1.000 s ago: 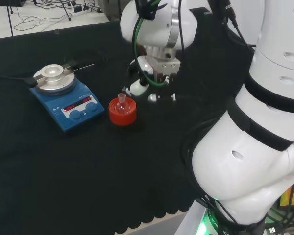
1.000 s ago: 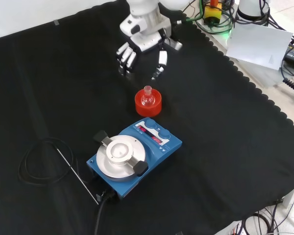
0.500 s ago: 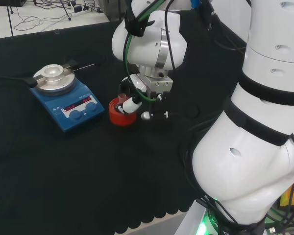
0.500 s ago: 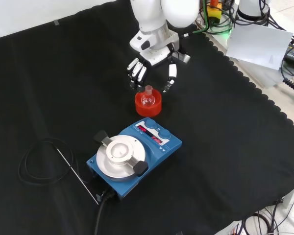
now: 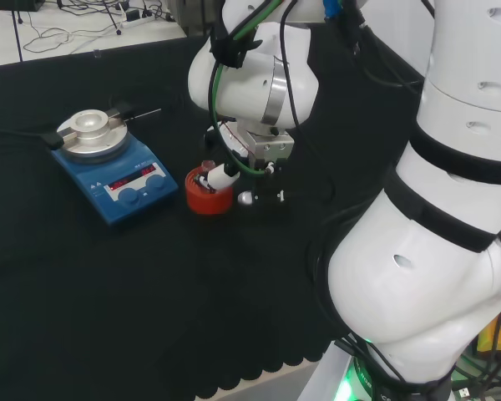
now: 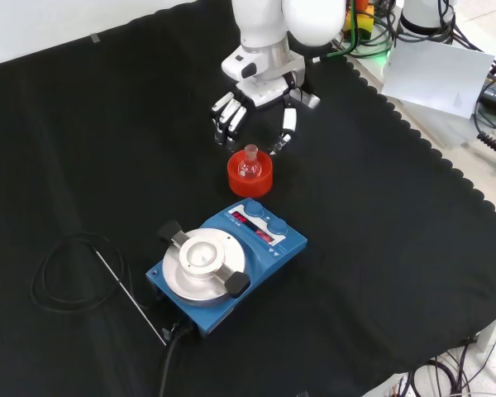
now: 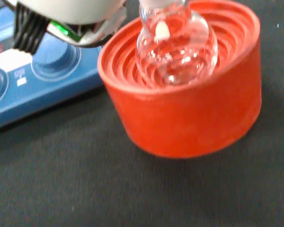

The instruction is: Pick up the round-bottom flask.

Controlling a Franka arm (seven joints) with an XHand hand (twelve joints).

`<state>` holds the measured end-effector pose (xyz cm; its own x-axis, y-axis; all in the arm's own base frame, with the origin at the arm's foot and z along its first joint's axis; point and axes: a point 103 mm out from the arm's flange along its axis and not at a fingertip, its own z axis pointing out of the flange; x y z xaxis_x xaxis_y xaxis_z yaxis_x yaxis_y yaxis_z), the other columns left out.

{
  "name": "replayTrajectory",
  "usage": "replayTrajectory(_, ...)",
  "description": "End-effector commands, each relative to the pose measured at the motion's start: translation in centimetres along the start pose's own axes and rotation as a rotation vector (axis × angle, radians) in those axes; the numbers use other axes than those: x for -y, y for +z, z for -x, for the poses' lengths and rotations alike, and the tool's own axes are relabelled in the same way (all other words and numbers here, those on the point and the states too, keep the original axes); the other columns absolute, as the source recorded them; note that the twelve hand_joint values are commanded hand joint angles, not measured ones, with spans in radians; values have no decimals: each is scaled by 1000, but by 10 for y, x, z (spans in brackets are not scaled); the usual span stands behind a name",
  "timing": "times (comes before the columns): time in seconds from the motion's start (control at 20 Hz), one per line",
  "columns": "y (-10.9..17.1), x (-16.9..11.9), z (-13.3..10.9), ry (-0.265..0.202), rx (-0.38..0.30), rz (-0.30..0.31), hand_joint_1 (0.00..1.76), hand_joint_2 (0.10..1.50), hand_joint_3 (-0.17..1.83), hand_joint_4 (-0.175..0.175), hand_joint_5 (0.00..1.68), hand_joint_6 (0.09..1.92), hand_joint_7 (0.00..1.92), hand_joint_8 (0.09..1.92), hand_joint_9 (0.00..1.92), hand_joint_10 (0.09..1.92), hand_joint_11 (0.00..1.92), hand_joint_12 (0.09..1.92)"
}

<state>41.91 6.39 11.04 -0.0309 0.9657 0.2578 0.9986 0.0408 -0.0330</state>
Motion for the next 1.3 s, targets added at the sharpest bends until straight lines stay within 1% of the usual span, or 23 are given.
replayTrajectory(0.05, -3, -6, 4, 8, 5, 16, 902, 544, 654, -37, 619, 599, 376, 688, 578, 637, 239, 1379)
replayTrajectory(0.55, 8, -6, 10, 10, 16, -3, 915, 548, 647, -45, 637, 626, 374, 692, 577, 640, 243, 1378)
replayTrajectory(0.7, 8, -7, 11, 13, 7, -11, 921, 550, 646, -48, 665, 645, 374, 693, 578, 642, 246, 1377)
replayTrajectory(0.85, 8, -9, 11, 7, 9, -1, 929, 552, 645, -51, 689, 662, 375, 694, 580, 643, 248, 1376)
replayTrajectory(1.1, 12, -11, 11, 9, 12, -11, 952, 561, 645, -55, 729, 693, 375, 696, 582, 644, 253, 1374)
replayTrajectory(1.3, 12, -12, 14, 7, 15, 0, 955, 566, 641, -58, 729, 723, 374, 698, 583, 644, 255, 1369)
